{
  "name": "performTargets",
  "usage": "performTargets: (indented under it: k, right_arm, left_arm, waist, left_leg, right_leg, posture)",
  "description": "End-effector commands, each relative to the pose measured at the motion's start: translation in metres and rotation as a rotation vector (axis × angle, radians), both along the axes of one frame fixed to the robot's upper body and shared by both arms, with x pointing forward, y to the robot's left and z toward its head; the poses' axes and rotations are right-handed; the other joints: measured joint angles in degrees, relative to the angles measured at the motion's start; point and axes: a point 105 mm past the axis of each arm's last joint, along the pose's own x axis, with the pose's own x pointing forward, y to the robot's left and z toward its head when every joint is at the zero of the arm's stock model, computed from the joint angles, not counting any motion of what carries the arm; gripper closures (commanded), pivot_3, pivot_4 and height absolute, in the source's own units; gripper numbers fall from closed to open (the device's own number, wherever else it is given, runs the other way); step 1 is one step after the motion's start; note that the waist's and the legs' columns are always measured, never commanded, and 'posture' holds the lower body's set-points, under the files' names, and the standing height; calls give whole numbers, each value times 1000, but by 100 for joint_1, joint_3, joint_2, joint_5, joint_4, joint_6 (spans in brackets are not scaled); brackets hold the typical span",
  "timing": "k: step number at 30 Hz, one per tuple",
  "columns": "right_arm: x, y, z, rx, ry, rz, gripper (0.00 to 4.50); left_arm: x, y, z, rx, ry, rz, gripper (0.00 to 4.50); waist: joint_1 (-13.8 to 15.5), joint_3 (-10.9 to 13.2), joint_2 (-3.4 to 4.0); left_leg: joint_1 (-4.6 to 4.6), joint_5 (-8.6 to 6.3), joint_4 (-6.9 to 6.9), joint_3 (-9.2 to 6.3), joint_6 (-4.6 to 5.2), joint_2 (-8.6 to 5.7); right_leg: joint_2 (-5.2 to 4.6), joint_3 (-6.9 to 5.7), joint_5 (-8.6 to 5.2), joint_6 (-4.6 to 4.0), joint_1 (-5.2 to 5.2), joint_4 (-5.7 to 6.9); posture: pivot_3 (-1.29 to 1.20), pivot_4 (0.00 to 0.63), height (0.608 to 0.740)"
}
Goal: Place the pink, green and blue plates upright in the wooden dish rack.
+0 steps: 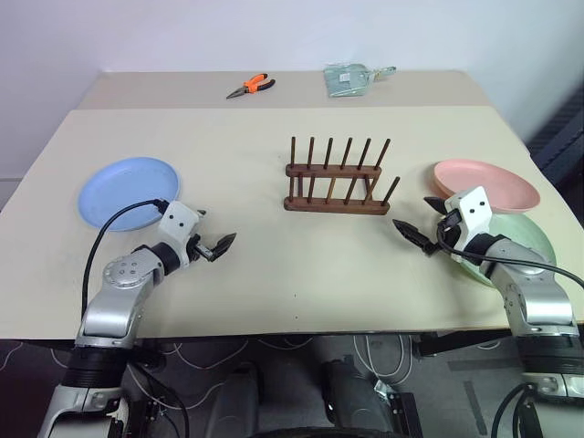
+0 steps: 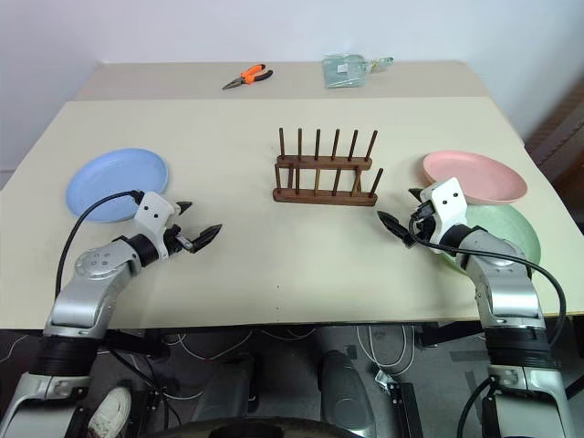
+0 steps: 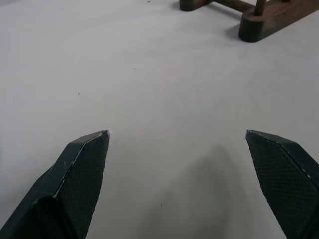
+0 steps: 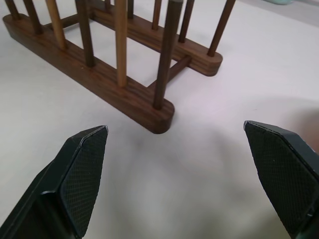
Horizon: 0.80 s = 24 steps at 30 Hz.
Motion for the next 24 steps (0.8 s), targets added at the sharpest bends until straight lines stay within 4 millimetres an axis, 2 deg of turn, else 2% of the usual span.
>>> performTargets:
  k: [1,6,10,14,18,19,21,24]
  right_arm:
    - [8,-2,20,-15,-89,-19,33]
    - [8,2,19,8,-60,4,33]
    - [5,4,17,3,-51,2,33]
    - [-4,9,17,-4,-60,6,33]
    - [-11,5,16,-23,-82,-43,33]
    - [-13,6,15,-21,-84,-51,33]
    - [-19,5,14,-21,-91,-74,33]
    - [-29,4,12,-30,-94,-106,33]
  left_arm:
    - [3,-6,8,5,-44,-19,14]
    - [6,-13,7,-27,-18,-55,14]
    - [19,-29,7,-35,8,-146,14]
    - [40,-58,-6,55,52,-284,14]
    - [67,-89,-3,40,63,-350,14]
    - [69,-94,-2,27,64,-364,14]
    - [76,-117,-2,15,90,-406,14]
    - [81,-141,-7,48,112,-429,14]
  waist:
    - [-7,0,0]
    - [-2,0,0]
    - [39,0,0]
    - [95,0,0]
    - [156,0,-2]
    - [154,0,-3]
    - [154,1,-3]
    - [167,2,-6]
  left_leg:
    - [0,0,0,0,0,0]
    - [1,0,-1,-1,0,0]
    - [0,0,4,-1,0,-1]
    - [-2,0,7,-1,0,-4]
    - [-9,0,12,-1,0,-6]
    - [-10,0,13,-1,0,-7]
    - [-11,-1,12,-1,2,-8]
    - [-16,-1,11,-6,3,-10]
  right_leg:
    - [0,0,0,0,0,0]
    - [1,0,1,3,0,2]
    - [2,-1,7,14,1,3]
    - [2,-1,8,16,2,2]
    - [2,-2,10,24,0,0]
    - [1,-2,9,27,0,0]
    - [1,-2,7,33,-1,1]
    - [1,-6,3,42,-5,5]
  posture:
    - [0,150,740]
    - [0,150,740]
    - [0,150,740]
    - [0,150,740]
    - [0,150,740]
    - [0,150,740]
    - [0,150,740]
    - [0,150,740]
